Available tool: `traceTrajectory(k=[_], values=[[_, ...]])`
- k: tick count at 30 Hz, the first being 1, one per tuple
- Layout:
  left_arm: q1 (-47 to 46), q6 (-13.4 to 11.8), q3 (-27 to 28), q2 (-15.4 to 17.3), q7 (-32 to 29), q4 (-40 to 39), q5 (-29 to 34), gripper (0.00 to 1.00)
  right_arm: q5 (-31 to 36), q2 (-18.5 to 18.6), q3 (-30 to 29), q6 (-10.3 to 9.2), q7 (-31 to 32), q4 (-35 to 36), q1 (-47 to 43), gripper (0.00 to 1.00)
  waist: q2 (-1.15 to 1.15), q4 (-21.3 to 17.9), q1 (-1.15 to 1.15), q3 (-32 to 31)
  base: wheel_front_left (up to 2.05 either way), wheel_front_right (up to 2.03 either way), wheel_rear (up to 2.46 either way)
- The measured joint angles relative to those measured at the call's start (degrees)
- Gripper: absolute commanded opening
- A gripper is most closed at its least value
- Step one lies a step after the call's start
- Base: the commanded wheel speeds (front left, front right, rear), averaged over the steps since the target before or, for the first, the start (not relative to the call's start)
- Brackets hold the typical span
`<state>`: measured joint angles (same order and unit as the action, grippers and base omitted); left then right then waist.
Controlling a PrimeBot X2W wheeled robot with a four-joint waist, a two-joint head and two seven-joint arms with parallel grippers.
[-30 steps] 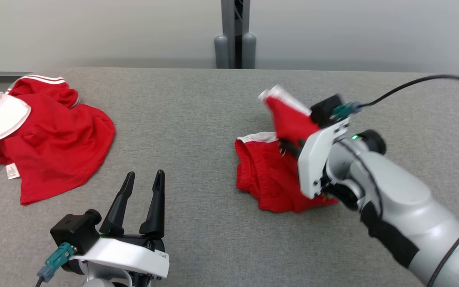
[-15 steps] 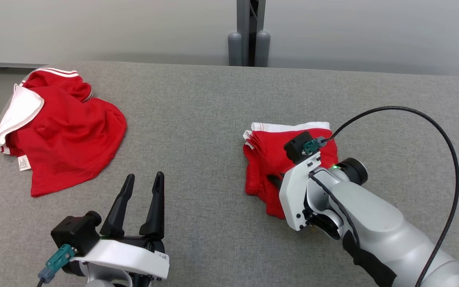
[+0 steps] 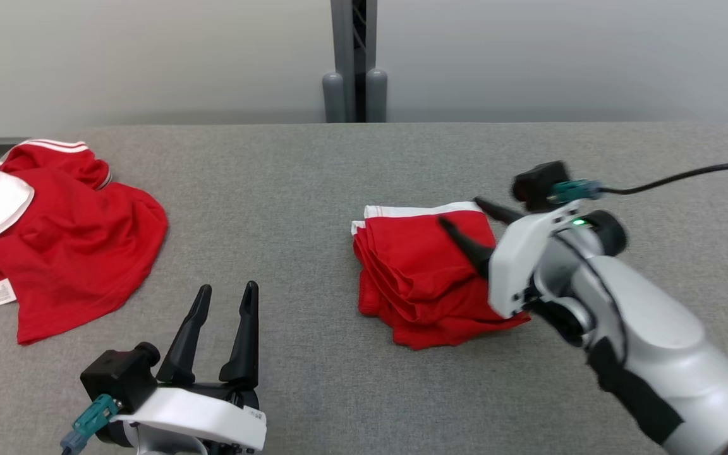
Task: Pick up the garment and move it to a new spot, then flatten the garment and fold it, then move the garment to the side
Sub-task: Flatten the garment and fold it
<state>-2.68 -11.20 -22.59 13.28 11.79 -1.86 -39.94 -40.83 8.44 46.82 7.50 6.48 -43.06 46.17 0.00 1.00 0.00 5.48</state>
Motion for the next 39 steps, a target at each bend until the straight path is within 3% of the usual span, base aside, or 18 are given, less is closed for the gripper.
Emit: traceTrajectory(k=[7,16,17,18,19,20,21,22,34,39], values=[[1.3,-0.5,-0.9,0.1,-0.7,-0.5,0.0,1.00,2.2,6.5,-11.3,0.00,-3.1,4.9,-5.8,1.00,0.00,-2.4,0.00,-1.1,0.00,0.00,0.00],[1.4,-0.4,-2.0,0.1,-1.2,-0.6,0.0,1.00,6.4,5.8,-18.0,0.00,-4.9,8.3,-12.2,0.99,0.00,-2.4,0.00,-0.6,0.00,0.00,0.00],[1.3,-0.4,-2.2,0.1,-1.3,-0.6,0.0,1.00,6.8,5.4,-18.4,0.00,-5.3,8.3,-12.6,0.53,0.00,-2.1,0.00,-0.6,0.00,0.00,0.00],[1.3,-0.4,-2.3,0.1,-1.6,-0.6,0.0,1.00,7.2,5.1,-18.7,-0.01,-5.6,8.1,-12.8,0.40,0.00,-1.8,0.00,-0.4,0.00,0.00,0.00],[1.3,-0.4,-2.4,0.2,-1.7,-0.6,0.0,1.00,7.5,4.8,-19.0,0.00,-6.1,7.8,-12.8,0.36,0.00,-1.5,0.00,-0.3,0.00,0.00,0.00],[1.2,-0.4,-2.4,0.2,-1.7,-0.6,0.0,1.00,7.9,4.7,-19.2,0.00,-6.6,7.3,-12.8,0.19,0.00,-1.1,0.00,-0.2,0.00,0.00,0.00],[1.2,-0.4,-2.4,0.3,-1.7,-0.6,0.0,1.00,8.4,4.6,-19.3,0.00,-6.9,6.7,-12.8,0.19,0.00,-0.7,0.00,-0.1,0.00,0.00,0.00],[1.1,-0.4,-2.4,0.4,-1.7,-0.6,0.0,1.00,8.7,4.4,-19.4,0.00,-7.1,6.0,-12.8,0.00,0.00,-0.3,0.00,0.1,0.00,0.00,0.00],[0.3,-0.5,-2.4,0.8,-2.0,-0.7,0.1,1.00,6.9,1.3,-10.4,0.00,-10.4,-4.8,-10.4,0.00,0.00,4.2,0.00,1.8,0.00,0.00,0.00],[0.1,-0.6,-2.3,1.0,-1.8,-0.7,0.1,1.00,1.8,0.1,0.4,0.00,-11.4,-4.6,-12.1,0.00,0.00,3.9,0.00,2.3,0.00,0.00,0.00]])
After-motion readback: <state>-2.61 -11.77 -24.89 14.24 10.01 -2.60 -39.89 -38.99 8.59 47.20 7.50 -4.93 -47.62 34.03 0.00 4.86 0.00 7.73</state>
